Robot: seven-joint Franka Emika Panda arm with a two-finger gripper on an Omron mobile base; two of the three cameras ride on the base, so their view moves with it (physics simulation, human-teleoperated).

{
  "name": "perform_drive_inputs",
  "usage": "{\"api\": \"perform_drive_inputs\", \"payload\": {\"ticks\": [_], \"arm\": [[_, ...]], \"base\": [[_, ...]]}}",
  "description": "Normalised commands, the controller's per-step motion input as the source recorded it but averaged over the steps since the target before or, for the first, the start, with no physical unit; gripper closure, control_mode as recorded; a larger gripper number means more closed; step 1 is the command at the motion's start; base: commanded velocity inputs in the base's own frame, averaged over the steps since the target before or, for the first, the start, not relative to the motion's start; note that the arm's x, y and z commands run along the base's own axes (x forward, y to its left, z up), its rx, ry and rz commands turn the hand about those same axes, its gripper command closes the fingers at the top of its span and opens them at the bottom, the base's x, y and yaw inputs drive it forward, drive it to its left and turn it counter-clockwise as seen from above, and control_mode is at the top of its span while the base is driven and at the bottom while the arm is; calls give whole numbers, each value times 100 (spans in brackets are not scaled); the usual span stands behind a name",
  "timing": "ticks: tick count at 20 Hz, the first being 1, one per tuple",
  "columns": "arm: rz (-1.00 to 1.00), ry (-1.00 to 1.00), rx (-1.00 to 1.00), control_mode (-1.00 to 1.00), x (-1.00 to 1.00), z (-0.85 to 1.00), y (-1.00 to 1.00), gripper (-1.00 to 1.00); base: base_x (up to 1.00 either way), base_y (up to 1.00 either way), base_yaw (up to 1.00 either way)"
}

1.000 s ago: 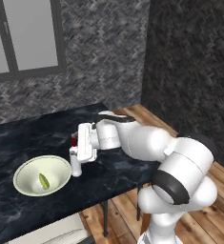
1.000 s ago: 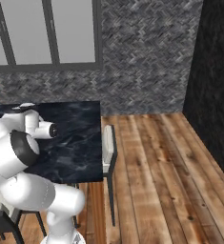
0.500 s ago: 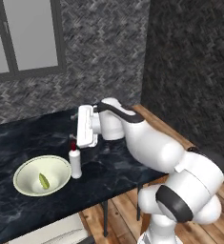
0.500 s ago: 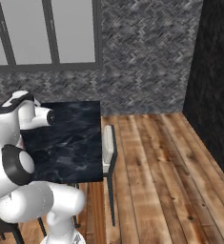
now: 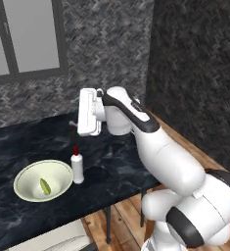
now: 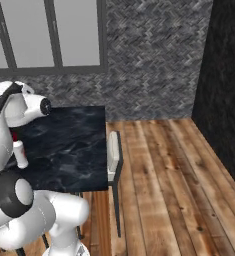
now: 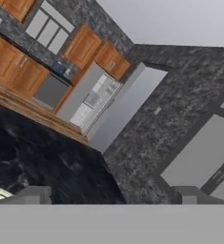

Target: There is a bowl on the dining counter. Grab a lemon wedge from the fridge and place it in the bowl. Then get the liquor bottle and glass cup from the cabinet and place them next to the bowl.

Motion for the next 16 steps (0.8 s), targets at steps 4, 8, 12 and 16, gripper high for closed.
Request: {"api": "perform_drive_inputs", "payload": {"ticks": [4,8,12,16], "arm": [[-6,3,0,-100,-92,100,0,-100],[-15,20,0,-100,-100,97,-1,-100],[-27,29,0,-100,-100,66,-17,-100],[-37,37,0,-100,-100,44,-44,-100]], "base": [[0,0,0],[0,0,0],[0,0,0],[0,0,0]]}}
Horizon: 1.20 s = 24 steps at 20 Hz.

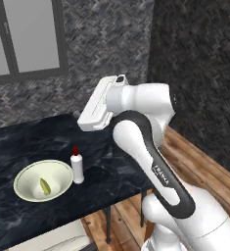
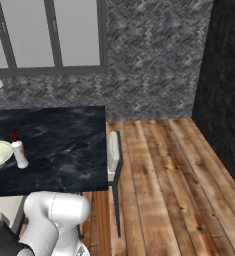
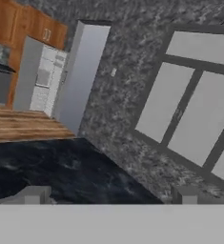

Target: There is a bowl on the dining counter. Grab a lemon wedge from the fridge and place it in the bowl. Then get the liquor bottle and glass cup from the cabinet and place them next to the bowl.

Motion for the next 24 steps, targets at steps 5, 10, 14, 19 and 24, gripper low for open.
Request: {"api": "perform_drive_inputs", "payload": {"ticks": [5,10,14,19,24], "arm": [[-41,42,0,-100,-100,42,-54,-100],[-40,39,0,-100,-100,30,-54,-100],[-31,21,0,-100,-93,2,-39,-100],[-21,4,-3,-100,-60,0,-42,-100],[-8,0,-4,-100,-23,-1,-50,-100]], "base": [[0,0,0],[0,0,0],[0,0,0],[0,0,0],[0,0,0]]}}
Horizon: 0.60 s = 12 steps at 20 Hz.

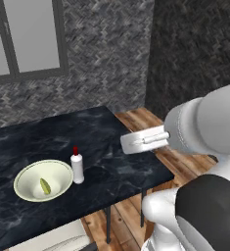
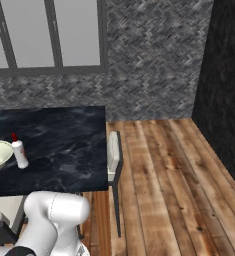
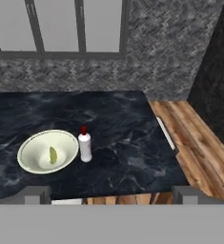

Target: There is a bowl on the dining counter. Grab a lemon wedge from the fridge and place it in the bowl. Then get the liquor bottle and glass cup from the cabinet and place them next to the bowl.

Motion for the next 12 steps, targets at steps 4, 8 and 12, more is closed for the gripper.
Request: {"api": "perform_drive_inputs", "payload": {"ticks": [4,8,12], "arm": [[-1,0,0,-100,-14,-3,-55,-100],[0,0,0,-100,-15,0,-52,-100],[0,0,0,100,-33,0,-19,-100]], "base": [[0,0,0],[0,0,0],[-18,0,0]]}}
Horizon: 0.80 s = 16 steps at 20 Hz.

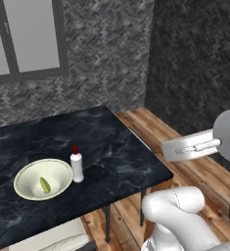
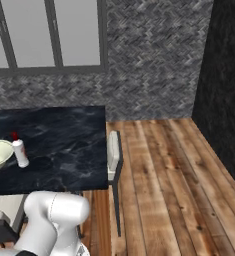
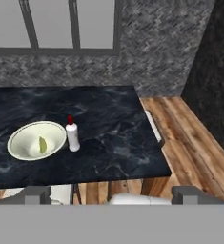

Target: There is a bowl on the dining counter. Grab a lemon wedge from the fridge and place it in the bowl. Then get the liquor bottle and glass cup from the cabinet and place them next to the bowl.

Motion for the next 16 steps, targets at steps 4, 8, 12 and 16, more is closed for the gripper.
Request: {"api": "perform_drive_inputs", "payload": {"ticks": [4,8,12,16], "arm": [[0,0,0,100,0,0,0,-100],[0,0,0,100,0,0,0,-100],[0,0,0,100,0,0,0,-100],[0,0,0,100,0,0,0,-100]], "base": [[-97,7,0],[-99,53,0],[-44,91,18],[0,100,48]]}}
